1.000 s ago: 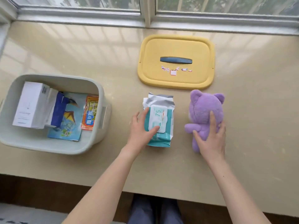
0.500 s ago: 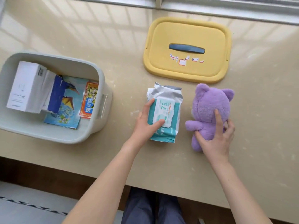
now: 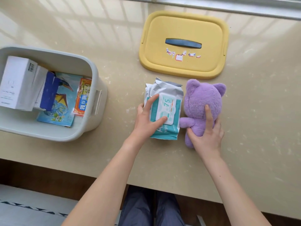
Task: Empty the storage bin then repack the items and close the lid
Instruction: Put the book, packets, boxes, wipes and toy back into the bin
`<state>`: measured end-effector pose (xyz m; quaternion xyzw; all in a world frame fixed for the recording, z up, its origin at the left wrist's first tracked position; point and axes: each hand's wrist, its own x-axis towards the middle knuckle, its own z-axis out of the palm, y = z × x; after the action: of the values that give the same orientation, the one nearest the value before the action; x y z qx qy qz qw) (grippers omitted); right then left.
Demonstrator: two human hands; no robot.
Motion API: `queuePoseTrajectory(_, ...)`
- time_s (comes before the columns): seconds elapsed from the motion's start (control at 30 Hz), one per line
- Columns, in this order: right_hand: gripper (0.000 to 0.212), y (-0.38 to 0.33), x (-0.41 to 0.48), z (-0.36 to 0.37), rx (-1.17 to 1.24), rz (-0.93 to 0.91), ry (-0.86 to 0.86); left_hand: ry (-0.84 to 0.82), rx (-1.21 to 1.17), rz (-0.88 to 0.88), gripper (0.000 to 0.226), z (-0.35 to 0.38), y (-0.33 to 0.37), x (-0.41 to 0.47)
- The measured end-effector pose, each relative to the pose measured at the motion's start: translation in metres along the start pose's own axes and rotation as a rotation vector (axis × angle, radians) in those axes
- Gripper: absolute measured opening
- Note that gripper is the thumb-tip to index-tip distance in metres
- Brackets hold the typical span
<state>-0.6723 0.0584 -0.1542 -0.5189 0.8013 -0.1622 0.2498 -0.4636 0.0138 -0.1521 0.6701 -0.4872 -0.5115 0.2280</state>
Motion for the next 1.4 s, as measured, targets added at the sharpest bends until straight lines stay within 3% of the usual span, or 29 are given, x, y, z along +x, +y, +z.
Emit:
queuePoseTrajectory(0.2,0.095,-0.002,-0.003,-0.003,0.007,0.021,-0.017,-0.065,-0.060,-0.014,0.073,-0.004,0.004,0.001)
queuePoseTrajectory(0.4,0.095,0.000,-0.008,-0.010,0.157,0.107,-0.064,-0.100,-0.291,-0.059,0.070,-0.008,0.008,-0.005)
queuePoseTrajectory(0.67,0.077,-0.014,-0.046,-0.055,0.361,0.172,-0.102,-0.043,-0.464,-0.143,0.068,-0.037,0.031,-0.073)
queuePoseTrajectory(1.07,0.076,-0.113,-0.142,-0.168,0.439,-0.137,-0.159,0.261,-0.670,-0.055,0.067,-0.148,0.112,-0.254)
queuePoseTrajectory(1.4,0.075,-0.195,-0.192,-0.129,0.468,-0.242,-0.211,0.374,-0.839,-0.094,0.058,-0.242,0.059,-0.312)
